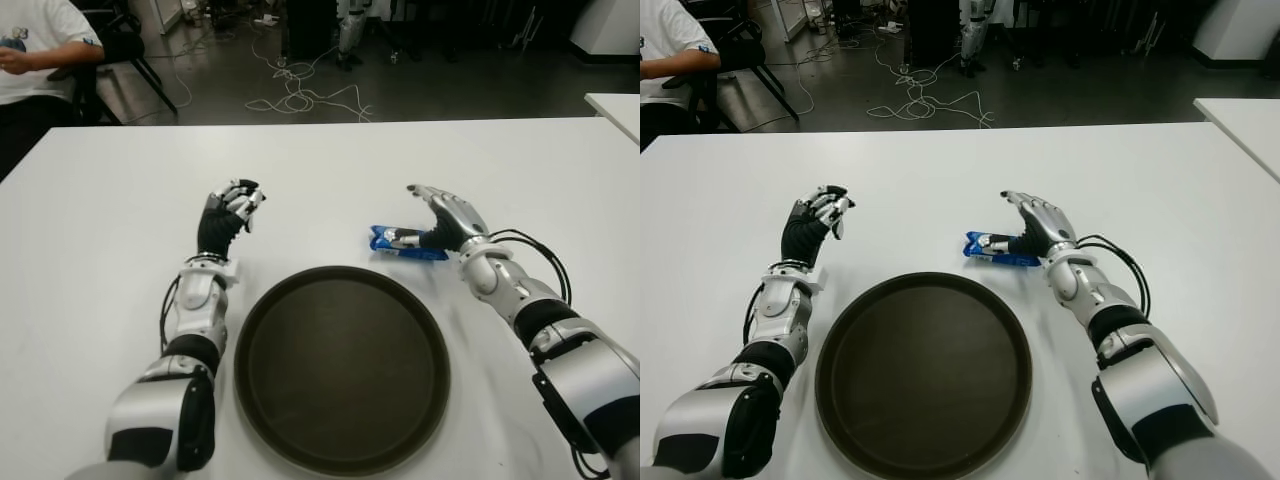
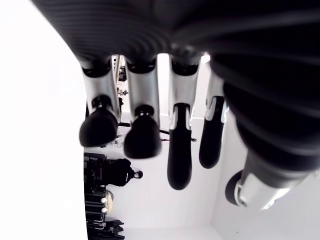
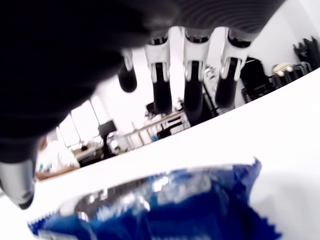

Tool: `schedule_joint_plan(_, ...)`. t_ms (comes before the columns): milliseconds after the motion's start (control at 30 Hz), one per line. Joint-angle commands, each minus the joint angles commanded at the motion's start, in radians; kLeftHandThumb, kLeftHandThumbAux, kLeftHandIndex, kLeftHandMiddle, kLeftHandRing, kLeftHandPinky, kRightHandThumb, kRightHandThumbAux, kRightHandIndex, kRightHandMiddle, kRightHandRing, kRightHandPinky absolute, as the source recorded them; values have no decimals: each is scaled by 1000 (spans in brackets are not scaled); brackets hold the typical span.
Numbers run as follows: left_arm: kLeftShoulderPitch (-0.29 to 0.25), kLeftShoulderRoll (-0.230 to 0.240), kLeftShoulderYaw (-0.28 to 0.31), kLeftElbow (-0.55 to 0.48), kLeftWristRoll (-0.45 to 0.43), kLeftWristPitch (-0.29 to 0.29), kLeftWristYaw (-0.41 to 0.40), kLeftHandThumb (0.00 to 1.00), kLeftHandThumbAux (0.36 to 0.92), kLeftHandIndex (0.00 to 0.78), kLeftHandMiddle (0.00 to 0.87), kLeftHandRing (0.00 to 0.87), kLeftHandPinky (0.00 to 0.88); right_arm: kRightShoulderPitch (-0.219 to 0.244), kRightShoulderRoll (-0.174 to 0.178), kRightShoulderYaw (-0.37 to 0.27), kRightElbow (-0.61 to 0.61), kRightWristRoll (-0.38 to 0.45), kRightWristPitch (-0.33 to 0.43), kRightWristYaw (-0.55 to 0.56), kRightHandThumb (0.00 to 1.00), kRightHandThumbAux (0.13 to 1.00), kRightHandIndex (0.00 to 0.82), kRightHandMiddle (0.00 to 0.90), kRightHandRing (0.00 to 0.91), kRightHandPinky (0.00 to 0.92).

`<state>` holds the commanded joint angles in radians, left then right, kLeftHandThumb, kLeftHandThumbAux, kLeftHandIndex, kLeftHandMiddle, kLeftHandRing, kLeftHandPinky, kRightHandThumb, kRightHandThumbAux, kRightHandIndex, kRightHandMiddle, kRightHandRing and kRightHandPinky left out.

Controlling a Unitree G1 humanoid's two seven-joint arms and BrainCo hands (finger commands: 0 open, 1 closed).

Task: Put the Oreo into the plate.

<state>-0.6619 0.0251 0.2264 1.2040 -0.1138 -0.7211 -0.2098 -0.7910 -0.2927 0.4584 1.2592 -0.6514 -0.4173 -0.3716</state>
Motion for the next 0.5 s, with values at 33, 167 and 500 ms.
schedule_joint_plan(33,-1,0,-1,0,1,3,4,855,669,402,513,796,778,0,0,1,1,-1,3,0,5,473,1,1,2,1)
schedule_joint_plan(167,-2,-1,-2,0,0,17,16,854,669,401,516,802,778,2,-2,1,-4,-5,9,-16,67,435,0,0,0,55)
schedule_joint_plan(500,-1,1,-8,-3,3,31,29,852,671,400,509,789,774,12,-2,-32,-10,23,-65,-95,302,462,102,231,305,373)
